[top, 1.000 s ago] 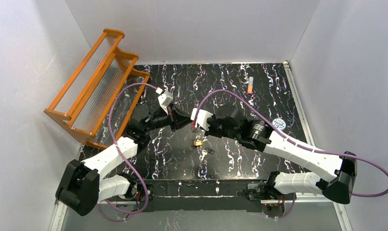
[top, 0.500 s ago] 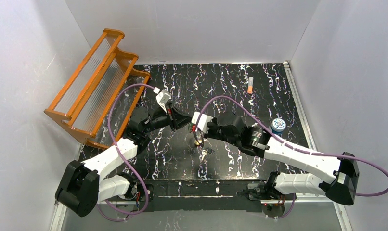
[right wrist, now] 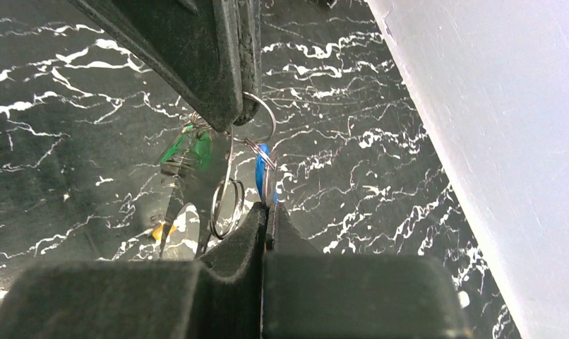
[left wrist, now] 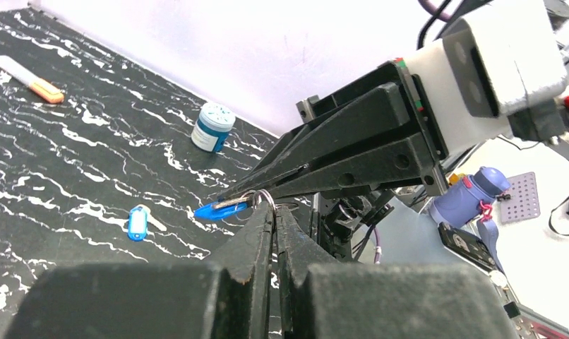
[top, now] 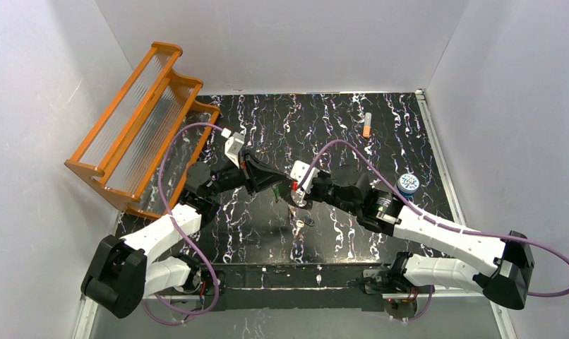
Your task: Remove the keys from the keyring
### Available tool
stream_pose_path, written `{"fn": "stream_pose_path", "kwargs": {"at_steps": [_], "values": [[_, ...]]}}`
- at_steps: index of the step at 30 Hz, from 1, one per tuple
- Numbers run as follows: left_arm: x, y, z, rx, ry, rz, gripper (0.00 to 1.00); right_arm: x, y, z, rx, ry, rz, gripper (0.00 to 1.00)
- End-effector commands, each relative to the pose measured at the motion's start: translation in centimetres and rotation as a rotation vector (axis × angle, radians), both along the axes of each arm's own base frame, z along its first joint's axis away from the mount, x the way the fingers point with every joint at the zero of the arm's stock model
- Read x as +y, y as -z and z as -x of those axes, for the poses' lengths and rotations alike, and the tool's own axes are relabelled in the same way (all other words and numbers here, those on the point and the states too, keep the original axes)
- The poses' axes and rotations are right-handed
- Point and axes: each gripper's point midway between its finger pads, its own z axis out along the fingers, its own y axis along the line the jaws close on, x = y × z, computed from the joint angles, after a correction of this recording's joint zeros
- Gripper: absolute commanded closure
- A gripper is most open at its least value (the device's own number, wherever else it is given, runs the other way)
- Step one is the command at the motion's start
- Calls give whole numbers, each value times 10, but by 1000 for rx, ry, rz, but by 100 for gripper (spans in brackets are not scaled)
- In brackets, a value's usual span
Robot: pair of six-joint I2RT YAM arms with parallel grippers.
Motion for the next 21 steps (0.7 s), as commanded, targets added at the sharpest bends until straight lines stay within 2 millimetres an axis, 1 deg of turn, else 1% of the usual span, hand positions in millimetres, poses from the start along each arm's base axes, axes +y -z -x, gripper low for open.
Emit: {"fn": "stream_pose_path", "kwargs": {"at_steps": [1,4,6,10,11,12,15,16,21], "values": [[5,-40,29,-171,103,91,100,-7,-7,-9,-4,31,-24,99],[5,-37,26,-173,91,87,100,-4,-14,-7,-2,8,-33,99],[4,-31,21,-172,72,65,100,-2,-18,-4,6,-16,-28,99],[1,-5,2,-175,22,-70,100,-2,-29,2,14,-48,-7,99],[2,5,-3,-150,6,-115,97,-2,-32,4,18,-57,-2,99],[2,10,-7,-151,-9,-145,92,-2,-35,5,19,-66,2,99],[5,18,-14,-164,-43,-208,80,0,-41,9,27,-93,24,99],[5,20,-16,-170,-45,-222,77,1,-41,9,31,-100,33,99],[3,17,-13,-216,-7,-239,66,5,-39,13,56,-137,79,99]]}}
